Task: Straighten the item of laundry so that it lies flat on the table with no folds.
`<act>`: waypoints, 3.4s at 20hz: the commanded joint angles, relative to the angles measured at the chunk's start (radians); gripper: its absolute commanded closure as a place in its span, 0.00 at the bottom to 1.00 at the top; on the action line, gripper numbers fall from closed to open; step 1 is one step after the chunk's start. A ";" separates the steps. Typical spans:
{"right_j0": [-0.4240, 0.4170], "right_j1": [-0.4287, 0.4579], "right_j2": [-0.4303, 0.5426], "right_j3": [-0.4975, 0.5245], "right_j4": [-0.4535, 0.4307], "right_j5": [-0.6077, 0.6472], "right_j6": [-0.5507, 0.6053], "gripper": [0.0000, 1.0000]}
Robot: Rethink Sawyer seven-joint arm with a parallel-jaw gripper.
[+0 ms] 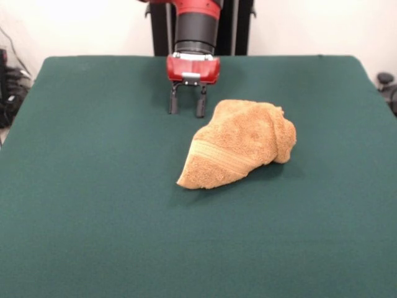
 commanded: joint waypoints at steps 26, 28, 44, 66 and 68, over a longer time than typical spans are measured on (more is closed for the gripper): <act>0.141 -0.170 0.107 -0.110 0.221 0.362 0.206 0.00; 0.147 -0.181 0.103 -0.105 0.226 0.373 0.204 0.00; 0.163 -0.162 0.091 -0.101 0.230 0.338 0.223 0.00; 0.128 -0.057 0.137 -0.168 0.179 0.283 0.260 0.00; 0.126 -0.065 0.134 -0.155 0.177 0.279 0.262 0.00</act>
